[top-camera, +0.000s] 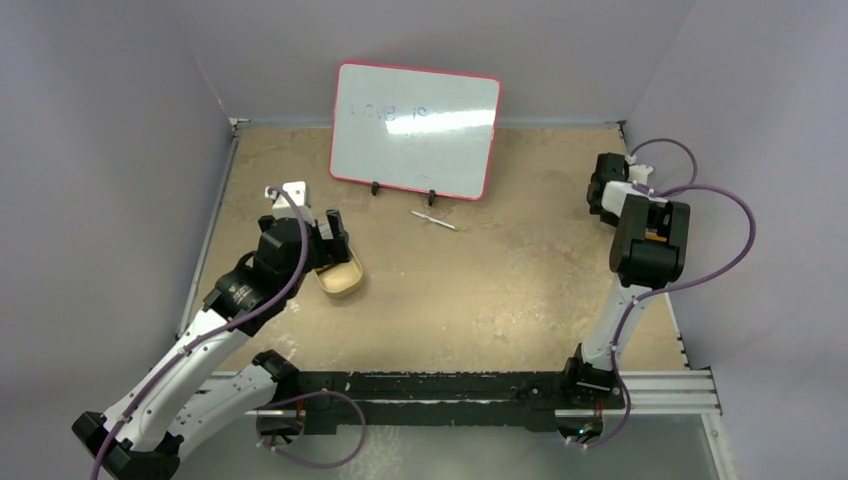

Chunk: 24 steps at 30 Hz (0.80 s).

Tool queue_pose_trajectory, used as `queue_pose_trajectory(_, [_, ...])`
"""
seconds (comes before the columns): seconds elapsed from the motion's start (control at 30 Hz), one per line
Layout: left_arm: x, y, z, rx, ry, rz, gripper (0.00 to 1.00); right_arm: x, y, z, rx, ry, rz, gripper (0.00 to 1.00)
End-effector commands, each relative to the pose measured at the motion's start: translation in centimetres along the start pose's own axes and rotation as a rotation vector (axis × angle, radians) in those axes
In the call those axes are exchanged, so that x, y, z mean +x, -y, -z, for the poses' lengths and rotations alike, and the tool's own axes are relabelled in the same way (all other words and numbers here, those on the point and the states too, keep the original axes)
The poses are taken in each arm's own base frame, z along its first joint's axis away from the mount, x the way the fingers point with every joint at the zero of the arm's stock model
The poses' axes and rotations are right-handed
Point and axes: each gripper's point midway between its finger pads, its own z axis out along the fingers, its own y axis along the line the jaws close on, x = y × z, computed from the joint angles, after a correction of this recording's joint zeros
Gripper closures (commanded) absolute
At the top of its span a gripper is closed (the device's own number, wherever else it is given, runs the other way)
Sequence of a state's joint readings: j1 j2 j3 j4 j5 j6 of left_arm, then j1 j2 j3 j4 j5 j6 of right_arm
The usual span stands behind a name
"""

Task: Put the credit cards into the card holder
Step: Pick up the card holder from the center of the board.

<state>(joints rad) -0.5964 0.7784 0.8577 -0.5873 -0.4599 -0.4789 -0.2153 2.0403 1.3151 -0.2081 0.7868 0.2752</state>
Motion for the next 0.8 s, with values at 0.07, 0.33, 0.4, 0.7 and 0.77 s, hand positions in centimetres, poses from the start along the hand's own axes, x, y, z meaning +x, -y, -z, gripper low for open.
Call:
queue_pose_trajectory(0.07, [-1.1, -0.3, 0.5, -0.007, 0.046, 0.026, 0.04, 1.4, 0.7, -0.2, 0.021, -0.042, 0.001, 0.57])
queue_pose_trajectory(0.33, [-1.2, -0.2, 0.9, 0.010, 0.055, 0.038, 0.04, 2.1, 0.2, 0.1, -0.042, -0.071, 0.004, 0.77])
queue_pose_trajectory(0.4, [-1.4, -0.5, 1.0, -0.003, 0.060, 0.035, 0.04, 2.2, 0.5, 0.1, -0.033, -0.076, -0.009, 0.85])
queue_pose_trajectory(0.7, [-1.7, -1.4, 1.5, -0.035, 0.085, 0.044, 0.04, 1.3, 0.0, 2.2, -0.137, -0.085, -0.049, 1.00])
queue_pose_trajectory(0.77, [-1.9, -1.6, 1.5, -0.047, 0.096, 0.049, 0.04, 0.9, 0.1, 2.7, -0.153, -0.078, -0.059, 1.00])
